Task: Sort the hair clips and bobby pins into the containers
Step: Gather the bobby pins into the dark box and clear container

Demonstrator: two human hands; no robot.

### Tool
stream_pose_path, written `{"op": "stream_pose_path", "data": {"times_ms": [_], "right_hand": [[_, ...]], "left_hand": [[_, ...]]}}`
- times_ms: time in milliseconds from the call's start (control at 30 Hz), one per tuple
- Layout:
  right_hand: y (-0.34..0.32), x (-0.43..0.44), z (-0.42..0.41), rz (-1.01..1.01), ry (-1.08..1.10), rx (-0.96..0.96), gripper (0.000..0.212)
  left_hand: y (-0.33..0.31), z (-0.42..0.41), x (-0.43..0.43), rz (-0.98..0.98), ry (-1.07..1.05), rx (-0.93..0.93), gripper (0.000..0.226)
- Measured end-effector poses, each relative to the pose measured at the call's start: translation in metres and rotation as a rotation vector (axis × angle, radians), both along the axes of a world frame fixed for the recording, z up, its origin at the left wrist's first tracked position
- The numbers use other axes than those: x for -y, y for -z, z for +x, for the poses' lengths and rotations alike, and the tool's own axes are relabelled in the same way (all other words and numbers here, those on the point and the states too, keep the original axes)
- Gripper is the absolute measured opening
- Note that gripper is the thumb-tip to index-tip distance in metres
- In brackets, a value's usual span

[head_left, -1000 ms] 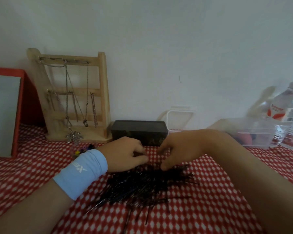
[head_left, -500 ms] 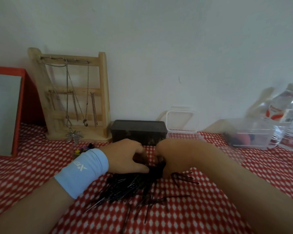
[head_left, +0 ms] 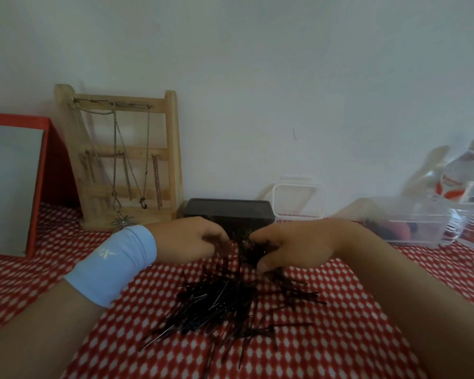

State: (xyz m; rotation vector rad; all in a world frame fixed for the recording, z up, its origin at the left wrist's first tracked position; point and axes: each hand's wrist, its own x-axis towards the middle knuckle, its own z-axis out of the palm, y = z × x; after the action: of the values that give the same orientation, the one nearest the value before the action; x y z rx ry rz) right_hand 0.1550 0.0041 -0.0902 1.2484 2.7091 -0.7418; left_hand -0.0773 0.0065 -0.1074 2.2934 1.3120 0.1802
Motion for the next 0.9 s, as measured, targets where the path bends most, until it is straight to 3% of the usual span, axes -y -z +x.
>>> {"op": "stream_pose_path", "data": {"times_ms": [133, 400, 500, 633, 900], "right_hand": [[0.000, -0.005, 0.003, -0.101, 0.033, -0.143, 0.016], [0.020, -0.012, -0.001, -0.362, 0.148, -0.387, 0.030], [0.025, -0.012, -0.003, -0.617, 0.130, -0.591, 0.023], [0.023, -0.016, 0.004, -0.823, 0.176, -0.667, 0.026], [0.016, -0.018, 0.016, -0.727, 0.186, -0.534, 0.015]], "left_hand": [[-0.009, 0.007, 0.007, -0.112, 0.001, 0.280, 0.024], [-0.012, 0.006, 0.007, 0.129, -0.103, 0.282, 0.019], [-0.014, 0.005, 0.007, 0.148, -0.098, 0.296, 0.017], [-0.022, -0.006, 0.006, 0.032, -0.070, 0.140, 0.019], [-0.027, -0.018, 0.012, -0.115, 0.022, -0.255, 0.016]]}}
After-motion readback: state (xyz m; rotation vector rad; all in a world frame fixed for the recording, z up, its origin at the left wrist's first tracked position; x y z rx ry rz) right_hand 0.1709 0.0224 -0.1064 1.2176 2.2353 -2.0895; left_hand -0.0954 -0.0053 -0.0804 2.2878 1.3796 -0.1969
